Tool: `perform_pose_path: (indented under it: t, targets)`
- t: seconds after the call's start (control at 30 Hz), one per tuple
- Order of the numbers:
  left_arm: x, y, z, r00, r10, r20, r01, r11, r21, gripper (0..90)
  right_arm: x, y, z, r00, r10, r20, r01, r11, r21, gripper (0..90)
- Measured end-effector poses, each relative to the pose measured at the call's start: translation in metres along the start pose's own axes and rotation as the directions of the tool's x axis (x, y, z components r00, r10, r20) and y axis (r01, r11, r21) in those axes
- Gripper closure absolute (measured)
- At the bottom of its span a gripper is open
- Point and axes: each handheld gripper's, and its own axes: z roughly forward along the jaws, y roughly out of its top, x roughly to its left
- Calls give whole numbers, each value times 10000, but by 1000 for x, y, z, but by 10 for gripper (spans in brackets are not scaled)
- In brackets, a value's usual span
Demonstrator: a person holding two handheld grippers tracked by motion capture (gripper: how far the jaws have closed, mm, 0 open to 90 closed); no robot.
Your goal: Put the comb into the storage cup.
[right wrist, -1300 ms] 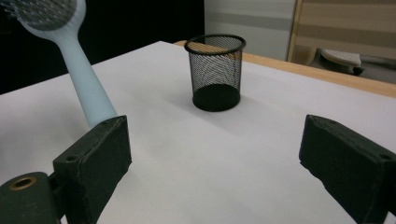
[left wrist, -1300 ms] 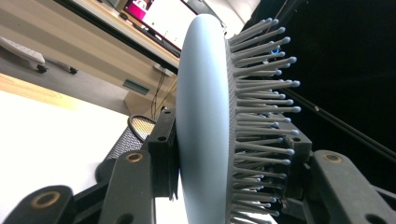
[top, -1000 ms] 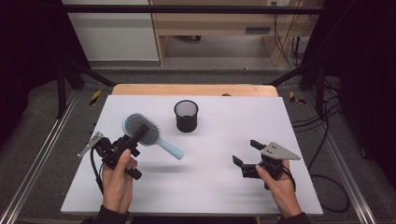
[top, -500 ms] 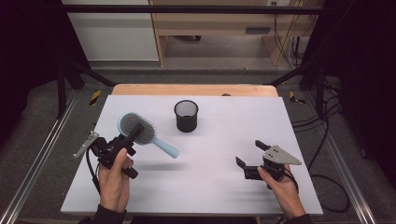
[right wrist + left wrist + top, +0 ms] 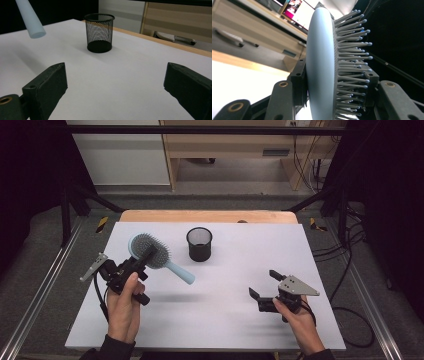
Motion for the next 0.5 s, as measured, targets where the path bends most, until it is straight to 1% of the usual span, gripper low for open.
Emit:
perform_pose_path:
  t: [0.07,0.1,0.13,0.2,0.23,0.27,0.3,0.33,0.37,0.4,0.43,0.5]
  targets:
    - [-5,4,8,9999,-40,167,39,10000,62,517,-1,0,-1,9995,311,-101,-313,9993,-196,52]
    - [-5,4,8,9999,-40,167,39,10000,62,516,-2,1,-1,9985,529,-133,-533,9982,-291,53]
    - [-7,6,13,9998,9,198,-11,9999,103,516,-2,1,-1,9985,529,-133,-533,9982,-291,53]
    - [-11,10,23,9998,149,145,-151,9997,177,517,-5,1,1,9939,1080,-222,-1091,9921,-615,57]
    - [-13,12,27,9997,180,173,-184,9996,220,517,-5,2,2,9922,1225,-223,-1238,9895,-751,58]
    - [-15,14,32,9996,199,192,-203,9995,244,516,-6,2,2,9919,1257,-187,-1268,9885,-824,58]
    - [-19,18,41,9990,409,154,-414,9986,328,516,-6,1,5,9927,1204,-46,-1204,9899,-742,60]
    - [-19,18,41,9990,409,154,-414,9986,328,517,-6,1,5,9927,1204,-46,-1204,9899,-742,60]
    - [-23,22,49,9978,639,156,-645,9970,437,516,-5,0,7,9956,922,156,-912,9942,-569,60]
    - [-23,22,49,9978,639,156,-645,9970,437,516,-5,0,7,9956,922,156,-912,9942,-569,60]
    - [-25,24,54,9971,742,187,-750,9960,493,516,-4,0,8,9972,693,266,-681,9966,-454,59]
    - [-31,31,64,9940,1042,327,-1058,9930,525,516,-4,0,10,9980,577,253,-568,9978,-327,59]
